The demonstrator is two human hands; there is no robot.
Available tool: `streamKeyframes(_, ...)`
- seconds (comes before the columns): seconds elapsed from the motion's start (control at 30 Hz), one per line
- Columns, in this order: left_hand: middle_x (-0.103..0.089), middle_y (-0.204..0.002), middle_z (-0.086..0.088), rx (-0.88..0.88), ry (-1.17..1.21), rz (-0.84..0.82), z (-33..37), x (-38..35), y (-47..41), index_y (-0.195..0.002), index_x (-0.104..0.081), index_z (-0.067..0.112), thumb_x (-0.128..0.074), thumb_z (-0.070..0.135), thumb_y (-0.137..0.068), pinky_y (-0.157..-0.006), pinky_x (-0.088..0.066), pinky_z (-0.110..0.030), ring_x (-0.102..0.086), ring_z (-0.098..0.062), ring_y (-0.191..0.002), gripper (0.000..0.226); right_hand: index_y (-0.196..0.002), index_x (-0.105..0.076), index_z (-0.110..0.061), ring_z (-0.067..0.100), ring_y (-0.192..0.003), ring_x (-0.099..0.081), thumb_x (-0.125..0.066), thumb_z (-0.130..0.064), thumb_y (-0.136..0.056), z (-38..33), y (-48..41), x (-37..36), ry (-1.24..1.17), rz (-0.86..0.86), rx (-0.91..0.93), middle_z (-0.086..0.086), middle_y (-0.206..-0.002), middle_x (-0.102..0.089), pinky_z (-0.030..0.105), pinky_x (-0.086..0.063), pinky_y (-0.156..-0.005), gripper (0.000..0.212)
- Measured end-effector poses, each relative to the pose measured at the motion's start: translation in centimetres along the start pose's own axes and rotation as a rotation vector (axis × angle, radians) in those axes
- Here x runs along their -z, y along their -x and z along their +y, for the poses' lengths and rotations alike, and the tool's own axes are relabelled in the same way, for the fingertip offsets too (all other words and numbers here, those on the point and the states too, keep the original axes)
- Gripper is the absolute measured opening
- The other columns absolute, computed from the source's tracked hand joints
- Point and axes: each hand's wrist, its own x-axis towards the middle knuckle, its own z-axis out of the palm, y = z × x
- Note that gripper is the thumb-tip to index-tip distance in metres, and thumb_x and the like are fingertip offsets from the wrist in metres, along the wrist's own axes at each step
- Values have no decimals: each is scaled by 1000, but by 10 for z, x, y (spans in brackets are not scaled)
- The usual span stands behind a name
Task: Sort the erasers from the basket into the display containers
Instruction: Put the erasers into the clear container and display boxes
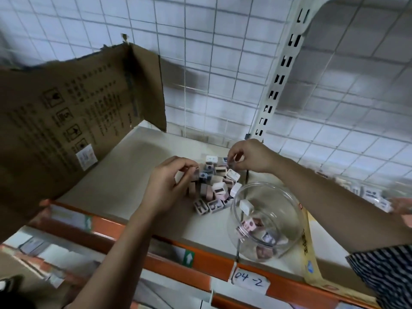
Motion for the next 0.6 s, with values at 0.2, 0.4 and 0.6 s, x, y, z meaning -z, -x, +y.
streamKeyframes(0.2, -65, -96, 9, 29, -44, -38, 10, -2, -23, -103, -71, 18, -61, 20, -93, -74, -39, -5, -59, -4, -87, 14, -85, -73, -14, 14, -82, -65, -78, -11, -77, 3, -8, -13, 9, 61, -38, -3, -84, -68, 27, -50, -77, 10)
streamKeyframes(0.4, -70, -100, 4, 42, -147, -218, -7, -13, -71, -103, -71, 20, -62, 22, -90, -81, -52, -30, -64, -12, -91, 16, -88, -66, -19, -2, -68, -55, -79, -11, -77, 11, 10, 1, -142, 144, -88, -10, -79, -62, 16, -42, -68, 19)
streamKeyframes(0.6, -70, -95, 4, 108, -216, -465, -12, -31, -103, -95, -73, 18, -75, 26, -82, -83, -52, -29, -65, -12, -89, 15, -101, -73, -26, 11, -73, -56, -73, -15, -83, 7, 52, 22, -224, 282, -112, -7, -83, -62, 21, -45, -71, 21)
